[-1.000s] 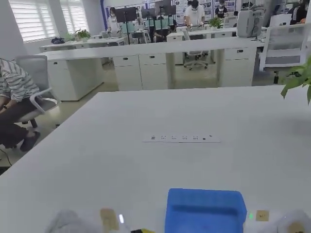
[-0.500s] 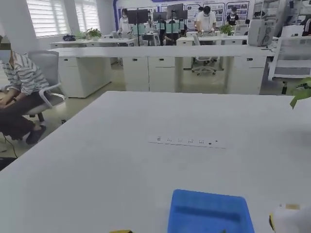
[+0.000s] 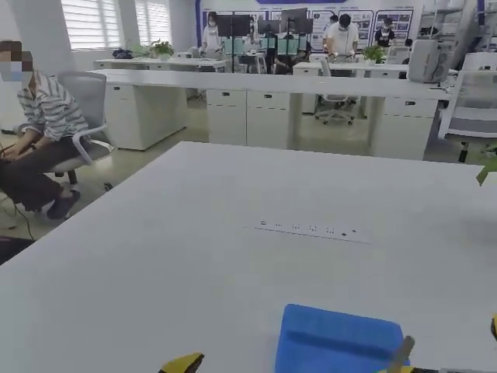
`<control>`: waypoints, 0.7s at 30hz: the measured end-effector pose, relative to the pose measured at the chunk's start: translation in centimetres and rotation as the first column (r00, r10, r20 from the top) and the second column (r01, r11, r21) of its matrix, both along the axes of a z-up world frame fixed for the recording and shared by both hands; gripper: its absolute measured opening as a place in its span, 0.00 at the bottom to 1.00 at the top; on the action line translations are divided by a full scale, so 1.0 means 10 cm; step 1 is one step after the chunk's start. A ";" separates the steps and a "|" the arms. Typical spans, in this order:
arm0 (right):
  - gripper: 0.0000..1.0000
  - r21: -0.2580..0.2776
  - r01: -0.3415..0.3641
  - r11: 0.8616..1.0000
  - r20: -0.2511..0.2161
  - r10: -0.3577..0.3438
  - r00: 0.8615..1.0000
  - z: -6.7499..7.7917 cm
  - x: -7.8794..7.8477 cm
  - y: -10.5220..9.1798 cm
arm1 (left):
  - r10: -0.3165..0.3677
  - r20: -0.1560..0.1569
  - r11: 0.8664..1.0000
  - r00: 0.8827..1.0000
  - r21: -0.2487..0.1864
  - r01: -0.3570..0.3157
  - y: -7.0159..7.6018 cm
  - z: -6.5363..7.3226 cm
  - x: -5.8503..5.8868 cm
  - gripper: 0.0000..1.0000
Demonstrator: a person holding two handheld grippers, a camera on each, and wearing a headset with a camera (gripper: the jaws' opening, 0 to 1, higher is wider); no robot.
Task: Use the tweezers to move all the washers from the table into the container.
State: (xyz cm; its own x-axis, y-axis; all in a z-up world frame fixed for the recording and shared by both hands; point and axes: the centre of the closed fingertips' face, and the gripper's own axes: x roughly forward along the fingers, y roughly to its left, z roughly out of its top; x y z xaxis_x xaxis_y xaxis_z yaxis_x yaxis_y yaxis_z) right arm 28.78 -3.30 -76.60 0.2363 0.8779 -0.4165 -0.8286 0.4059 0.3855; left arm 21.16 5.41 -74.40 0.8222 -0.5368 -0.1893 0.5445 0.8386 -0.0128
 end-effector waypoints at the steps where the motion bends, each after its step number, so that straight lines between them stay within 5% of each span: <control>1: 0.03 -0.002 0.004 1.000 0.008 -0.004 1.000 0.02 0.05 -0.02 | -0.005 0.001 1.000 1.000 0.011 0.005 -0.01 -0.01 0.00 0.96; 4: 0.03 -0.005 0.032 0.999 0.029 -0.032 0.999 0.07 0.18 -0.05 | -0.007 -0.022 1.000 1.000 0.003 0.007 0.00 -0.04 0.00 0.95; 12: 0.03 -0.033 0.110 0.993 0.046 -0.109 0.993 0.02 0.51 -0.08 | 0.032 -0.053 0.993 0.998 -0.116 -0.038 0.12 0.00 0.03 0.93; 21: 0.03 -0.142 0.134 0.981 0.065 -0.126 0.990 -0.26 0.77 -0.13 | 0.016 -0.057 0.997 0.998 -0.070 -0.020 0.07 -0.04 0.01 0.91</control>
State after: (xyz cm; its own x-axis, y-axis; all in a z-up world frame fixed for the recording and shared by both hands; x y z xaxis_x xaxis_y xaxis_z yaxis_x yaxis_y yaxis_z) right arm 36.52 -4.63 -79.25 0.3708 0.7691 -0.5206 -0.7833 0.5602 0.2696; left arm 21.29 6.16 -74.82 0.8209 -0.5358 -0.1978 0.5262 0.8441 -0.1027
